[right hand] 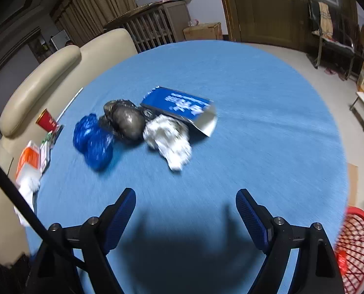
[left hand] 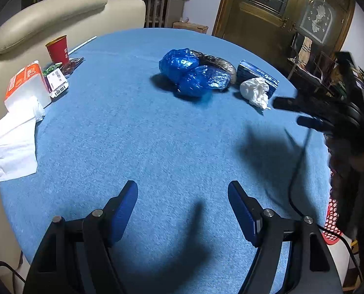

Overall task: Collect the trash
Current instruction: 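Move both tools back over the table toward the remaining trash, then grasp the white tissue with the right tool while the left tool grasps the blue bag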

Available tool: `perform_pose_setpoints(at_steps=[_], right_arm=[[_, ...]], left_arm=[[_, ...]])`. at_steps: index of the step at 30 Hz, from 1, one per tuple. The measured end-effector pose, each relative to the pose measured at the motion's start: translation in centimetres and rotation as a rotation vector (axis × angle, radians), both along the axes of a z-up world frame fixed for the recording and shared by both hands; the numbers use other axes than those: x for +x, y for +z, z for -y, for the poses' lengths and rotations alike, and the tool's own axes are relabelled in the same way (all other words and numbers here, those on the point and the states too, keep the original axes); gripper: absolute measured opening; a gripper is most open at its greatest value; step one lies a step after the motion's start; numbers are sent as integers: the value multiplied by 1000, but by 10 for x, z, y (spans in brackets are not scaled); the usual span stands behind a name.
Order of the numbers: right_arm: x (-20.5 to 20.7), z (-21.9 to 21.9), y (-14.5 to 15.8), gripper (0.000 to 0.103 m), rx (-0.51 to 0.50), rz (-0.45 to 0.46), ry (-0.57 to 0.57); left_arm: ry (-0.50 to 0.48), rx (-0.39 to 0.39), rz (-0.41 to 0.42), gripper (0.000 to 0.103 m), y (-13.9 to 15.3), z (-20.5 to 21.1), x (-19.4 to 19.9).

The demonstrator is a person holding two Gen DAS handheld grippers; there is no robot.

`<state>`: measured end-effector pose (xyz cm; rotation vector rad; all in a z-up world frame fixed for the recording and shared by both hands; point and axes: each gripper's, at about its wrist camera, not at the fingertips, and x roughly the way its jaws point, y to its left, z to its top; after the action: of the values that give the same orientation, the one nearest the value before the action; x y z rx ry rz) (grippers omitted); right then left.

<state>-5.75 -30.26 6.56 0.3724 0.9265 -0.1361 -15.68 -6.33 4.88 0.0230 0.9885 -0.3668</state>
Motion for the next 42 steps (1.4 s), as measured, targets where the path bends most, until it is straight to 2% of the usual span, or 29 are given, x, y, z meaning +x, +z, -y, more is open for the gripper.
perform_pose_setpoints(at_steps=[11, 13, 14, 16, 19, 27, 31, 33, 34, 36, 39, 42], right_arm=[[71, -3, -16, 84, -26, -22, -38], [77, -5, -17, 55, -46, -18, -22], [78, -6, -17, 46, -42, -16, -1], [78, -10, -12, 42, -77, -12, 27], [66, -14, -6, 40, -113, 4, 72], [9, 1, 7, 40, -63, 54, 74], [-13, 6, 11, 40, -57, 66, 66], [-20, 7, 12, 40, -45, 70, 59], [-24, 8, 12, 40, -43, 73, 55], [-29, 7, 13, 40, -41, 78, 51], [-38, 7, 13, 40, -31, 87, 42], [-49, 6, 13, 40, -21, 92, 36]], left_arm=[[72, 7, 13, 76, 2, 0, 43], [82, 2, 12, 76, 4, 4, 54], [86, 0, 13, 77, 5, 6, 59], [93, -20, 14, 76, 8, 12, 72], [103, -63, -8, 77, 12, 23, 94], [196, -151, -62, 77, 20, 52, 157], [299, -110, -98, 77, 9, 57, 191], [318, -70, -138, 76, -2, 60, 209], [306, -47, -180, 73, -12, 61, 217], [307, -60, -219, 56, -23, 57, 221], [272, -6, -171, 53, -22, 54, 206], [250, -3, -149, 52, -17, 46, 183]])
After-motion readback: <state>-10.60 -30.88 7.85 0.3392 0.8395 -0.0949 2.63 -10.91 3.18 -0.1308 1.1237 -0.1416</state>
